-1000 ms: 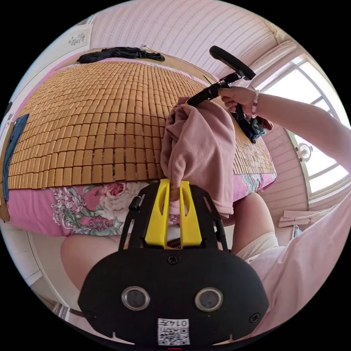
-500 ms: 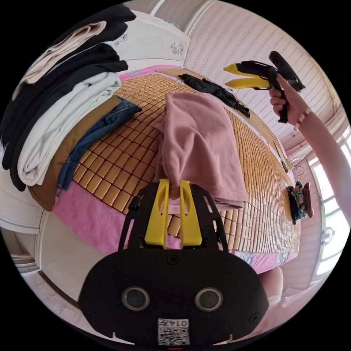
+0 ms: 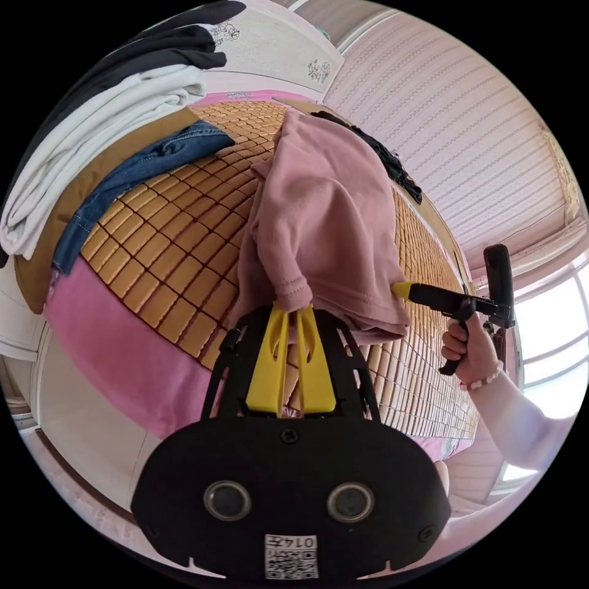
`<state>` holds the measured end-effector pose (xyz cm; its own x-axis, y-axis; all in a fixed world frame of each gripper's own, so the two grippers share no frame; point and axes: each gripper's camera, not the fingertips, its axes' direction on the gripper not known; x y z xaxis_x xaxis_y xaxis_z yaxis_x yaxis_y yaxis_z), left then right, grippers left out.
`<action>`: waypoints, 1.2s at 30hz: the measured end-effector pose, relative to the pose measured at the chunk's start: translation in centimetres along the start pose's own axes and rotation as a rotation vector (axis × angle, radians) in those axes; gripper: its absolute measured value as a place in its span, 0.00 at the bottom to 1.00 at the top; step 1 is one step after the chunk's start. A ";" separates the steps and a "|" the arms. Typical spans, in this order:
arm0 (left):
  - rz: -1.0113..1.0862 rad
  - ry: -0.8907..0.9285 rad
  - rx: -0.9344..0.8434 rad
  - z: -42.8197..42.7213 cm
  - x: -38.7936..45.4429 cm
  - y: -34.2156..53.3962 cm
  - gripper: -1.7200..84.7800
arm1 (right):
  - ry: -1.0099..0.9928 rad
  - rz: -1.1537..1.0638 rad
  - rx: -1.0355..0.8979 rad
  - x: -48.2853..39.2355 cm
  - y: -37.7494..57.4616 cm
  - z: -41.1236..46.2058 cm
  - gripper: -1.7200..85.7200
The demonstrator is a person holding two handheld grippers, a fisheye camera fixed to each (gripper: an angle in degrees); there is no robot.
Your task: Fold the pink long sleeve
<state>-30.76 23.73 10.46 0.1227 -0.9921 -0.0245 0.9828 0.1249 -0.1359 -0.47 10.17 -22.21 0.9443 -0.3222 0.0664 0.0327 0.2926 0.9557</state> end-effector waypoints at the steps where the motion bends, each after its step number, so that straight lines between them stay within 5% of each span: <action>1: 0.011 0.007 0.012 0.0 0.3 -0.6 0.02 | 0.022 -0.016 -0.017 -0.1 -0.7 0.8 0.12; 14: 0.048 -0.162 0.118 3.4 0.1 -16.3 0.01 | 0.249 -0.031 0.042 2.1 -15.6 7.5 0.10; 18: 0.071 -0.165 0.105 2.0 -0.1 -15.5 0.04 | 0.283 -0.042 0.128 2.2 -12.1 7.2 0.10; 23: 0.331 -0.176 0.144 -4.2 3.0 -5.5 0.08 | 0.281 -0.089 0.365 0.9 9.1 3.7 0.15; 30: 0.508 -0.027 0.041 -11.9 8.0 12.6 0.02 | 0.416 0.033 0.025 -3.6 39.6 3.1 0.14; 36: 0.712 0.052 -0.025 -18.0 15.9 21.6 0.01 | 0.612 0.207 0.216 -9.4 57.2 0.6 0.13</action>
<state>-10.10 10.76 -10.69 0.7263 -0.6677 -0.1631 0.6627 0.7433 -0.0916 -7.71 29.42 31.98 0.9412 0.3072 0.1406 -0.1747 0.0864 0.9808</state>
